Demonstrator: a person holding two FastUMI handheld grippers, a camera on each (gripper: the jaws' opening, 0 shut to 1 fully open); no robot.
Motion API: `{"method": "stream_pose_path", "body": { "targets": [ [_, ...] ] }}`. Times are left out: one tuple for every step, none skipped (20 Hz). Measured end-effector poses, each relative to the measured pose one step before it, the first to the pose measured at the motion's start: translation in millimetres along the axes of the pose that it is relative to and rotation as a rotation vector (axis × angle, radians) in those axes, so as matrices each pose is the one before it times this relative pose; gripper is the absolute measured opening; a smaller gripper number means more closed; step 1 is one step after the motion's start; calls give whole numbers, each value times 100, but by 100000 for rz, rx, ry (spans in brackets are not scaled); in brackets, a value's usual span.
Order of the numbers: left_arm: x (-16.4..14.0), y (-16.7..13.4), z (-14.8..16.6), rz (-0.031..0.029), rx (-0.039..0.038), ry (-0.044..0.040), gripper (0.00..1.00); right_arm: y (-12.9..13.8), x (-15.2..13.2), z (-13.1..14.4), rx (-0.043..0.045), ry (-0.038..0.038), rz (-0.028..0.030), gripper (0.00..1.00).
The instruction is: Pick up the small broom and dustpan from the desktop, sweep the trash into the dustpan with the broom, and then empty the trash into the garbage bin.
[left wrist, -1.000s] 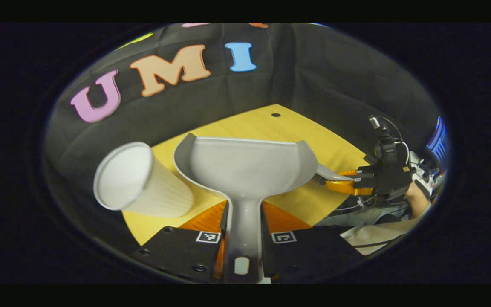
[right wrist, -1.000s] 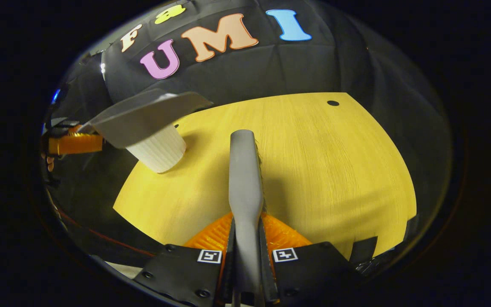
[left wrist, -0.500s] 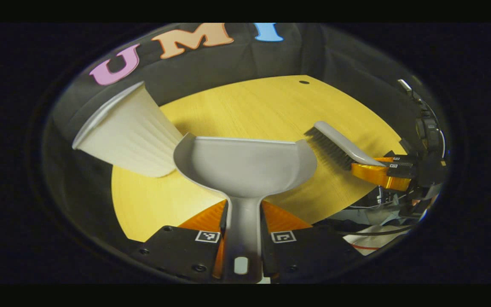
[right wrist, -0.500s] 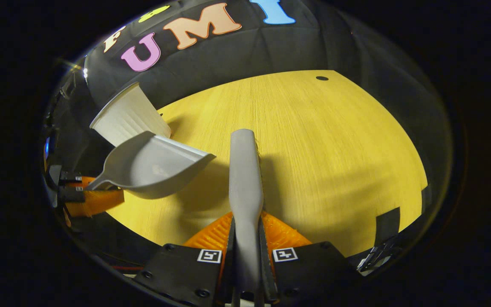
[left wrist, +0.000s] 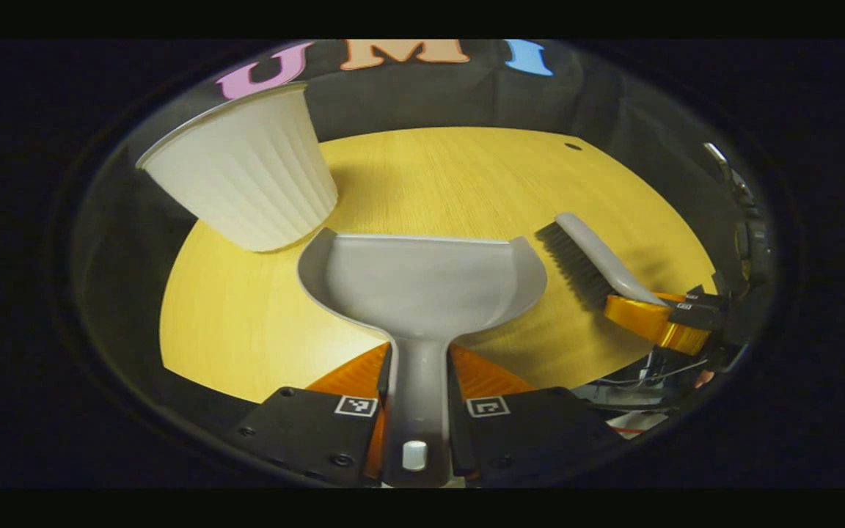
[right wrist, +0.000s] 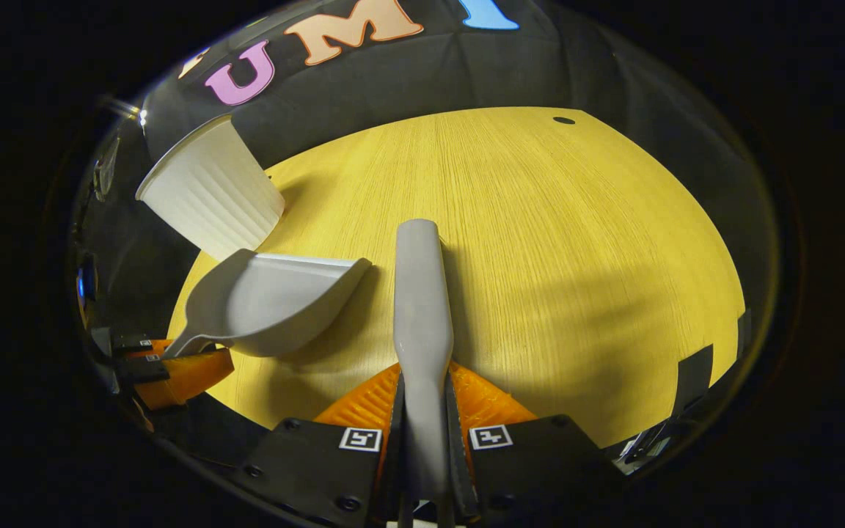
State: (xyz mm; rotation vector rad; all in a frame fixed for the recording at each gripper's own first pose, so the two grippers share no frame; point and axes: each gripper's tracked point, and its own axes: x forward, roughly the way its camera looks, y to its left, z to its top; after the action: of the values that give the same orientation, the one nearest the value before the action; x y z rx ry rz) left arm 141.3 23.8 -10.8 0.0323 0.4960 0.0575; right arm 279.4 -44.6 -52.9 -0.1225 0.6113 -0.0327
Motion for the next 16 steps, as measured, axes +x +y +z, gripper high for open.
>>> {"method": "stream_pose_path", "body": {
  "targets": [
    [279,193,-358,671,-1519,-318,31,60,320,-318,-11,1188,51,30],
    [296,222,-383,134,-133,-72,32,145,316,-216,955,1154,874,30],
    [59,607,-591,1829,356,1021,36,103,167,-206,1301,1409,1205,31],
    [189,397,-266,763,1093,-507,41,45,202,-358,1668,1076,1127,33],
    [-164,-267,-226,-494,732,-884,46,-56,146,-242,1408,692,1371,37],
    [-414,-382,102,-1085,35,-1208,44,11,136,-233,940,436,1293,31],
    [-586,-673,51,-1459,-176,-1456,51,56,48,-54,616,191,1050,50],
    [-547,-484,111,-969,-180,-1614,53,42,-28,99,763,-590,1011,51],
    [-438,-177,134,-623,-19,-1142,59,262,-181,196,804,-562,1338,43],
    [-268,126,57,-33,18,-619,61,342,-163,5,483,-142,1727,55],
    [-20,11,102,-133,-196,-593,64,275,-259,170,422,-459,1375,59],
    [-83,29,28,-236,-589,-1031,65,107,-112,164,307,-852,634,69],
    [-103,172,75,374,-1092,-726,67,-44,-162,80,161,-424,181,62],
    [-45,18,230,-167,-1366,-1529,67,176,-79,81,-241,-621,837,69],
    [-156,-14,246,-499,-1388,-1699,69,127,131,10,-612,-467,876,76],
    [-278,-47,440,-644,-1113,-1736,69,136,-349,126,-762,-1073,428,84]
  ]
}}
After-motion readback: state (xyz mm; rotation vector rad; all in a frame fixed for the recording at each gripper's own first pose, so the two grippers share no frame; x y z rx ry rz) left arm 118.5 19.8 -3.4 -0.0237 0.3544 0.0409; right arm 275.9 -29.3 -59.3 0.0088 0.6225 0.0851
